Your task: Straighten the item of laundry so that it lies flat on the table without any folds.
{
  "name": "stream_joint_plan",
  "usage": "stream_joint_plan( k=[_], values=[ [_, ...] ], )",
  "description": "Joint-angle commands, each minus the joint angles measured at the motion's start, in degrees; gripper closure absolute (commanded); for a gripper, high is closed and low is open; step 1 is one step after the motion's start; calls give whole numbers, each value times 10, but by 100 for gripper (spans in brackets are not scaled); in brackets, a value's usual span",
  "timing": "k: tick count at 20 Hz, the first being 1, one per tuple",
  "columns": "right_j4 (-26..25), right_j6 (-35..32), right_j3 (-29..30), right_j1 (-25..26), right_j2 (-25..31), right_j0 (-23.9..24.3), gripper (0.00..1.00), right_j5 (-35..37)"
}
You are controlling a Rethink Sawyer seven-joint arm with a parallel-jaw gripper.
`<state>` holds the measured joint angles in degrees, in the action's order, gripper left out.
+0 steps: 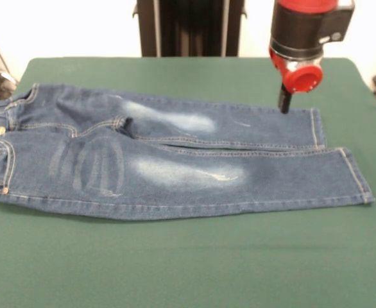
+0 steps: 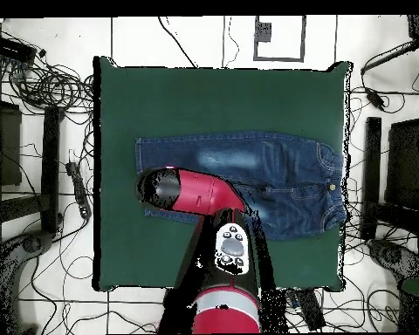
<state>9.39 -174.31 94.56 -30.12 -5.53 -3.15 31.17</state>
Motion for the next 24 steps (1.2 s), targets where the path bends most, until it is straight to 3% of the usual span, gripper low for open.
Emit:
stream_joint_plan(
  k=[1, 6, 12, 24],
  values=[
    [-47, 28, -23, 3, 1, -16, 100, 63],
    [-52, 12, -10, -10, 3, -28, 100, 69],
    [-50, 1, -8, 16, 24, -34, 100, 40],
    [-59, 8, -106, 98, 11, -40, 100, 46]
  ],
)
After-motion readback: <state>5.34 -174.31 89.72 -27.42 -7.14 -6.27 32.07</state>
